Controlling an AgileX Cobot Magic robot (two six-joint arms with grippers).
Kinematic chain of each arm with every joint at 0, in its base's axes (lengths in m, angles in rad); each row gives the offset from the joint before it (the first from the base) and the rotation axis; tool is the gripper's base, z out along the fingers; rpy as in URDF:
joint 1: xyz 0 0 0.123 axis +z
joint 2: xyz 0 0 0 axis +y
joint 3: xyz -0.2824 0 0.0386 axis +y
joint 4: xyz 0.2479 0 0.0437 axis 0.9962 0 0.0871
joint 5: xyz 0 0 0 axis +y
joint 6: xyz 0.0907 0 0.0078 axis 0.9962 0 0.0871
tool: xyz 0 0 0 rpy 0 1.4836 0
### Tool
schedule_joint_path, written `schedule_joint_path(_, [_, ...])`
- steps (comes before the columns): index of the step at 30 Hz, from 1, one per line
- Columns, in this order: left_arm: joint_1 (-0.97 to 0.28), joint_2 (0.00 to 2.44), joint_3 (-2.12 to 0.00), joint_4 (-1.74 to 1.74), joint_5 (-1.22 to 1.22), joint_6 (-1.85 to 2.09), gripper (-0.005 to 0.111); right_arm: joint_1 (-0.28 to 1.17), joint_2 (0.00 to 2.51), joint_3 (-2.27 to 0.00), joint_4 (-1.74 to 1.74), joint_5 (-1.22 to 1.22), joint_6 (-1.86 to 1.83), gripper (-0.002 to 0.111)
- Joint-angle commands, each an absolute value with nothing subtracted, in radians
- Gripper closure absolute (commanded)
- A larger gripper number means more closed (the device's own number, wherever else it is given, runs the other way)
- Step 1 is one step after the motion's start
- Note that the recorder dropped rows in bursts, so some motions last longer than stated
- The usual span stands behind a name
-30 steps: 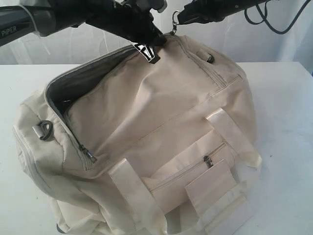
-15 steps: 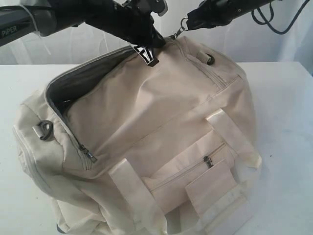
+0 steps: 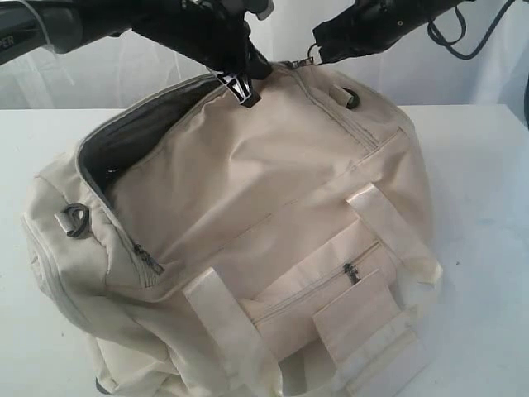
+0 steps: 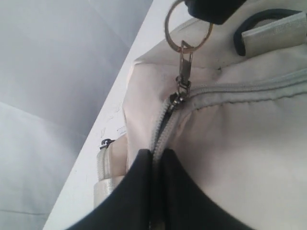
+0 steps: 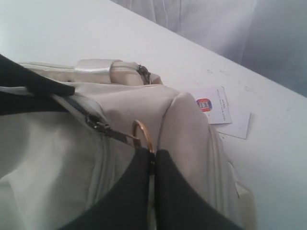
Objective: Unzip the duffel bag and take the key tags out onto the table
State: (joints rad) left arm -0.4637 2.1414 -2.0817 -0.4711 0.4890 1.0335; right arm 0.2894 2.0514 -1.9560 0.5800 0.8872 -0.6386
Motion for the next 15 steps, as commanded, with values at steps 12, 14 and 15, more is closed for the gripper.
schedule_joint_path(12, [-0.405,2.122,-2.085,-0.402,0.511,0.976,0.107,0.268,2.036,-1.952,0.432,1.024,-0.578,0.108])
schedule_joint_path(14, [-0.405,2.122,-2.085,-0.402,0.509,0.976,0.107,0.268,2.036,-1.952,0.432,1.073,-0.578,0.108])
schedule_joint_path(15, [-0.405,2.122,-2.085,-0.402,0.507,0.976,0.107,0.268,2.036,-1.952,0.432,1.088,-0.578,0.108])
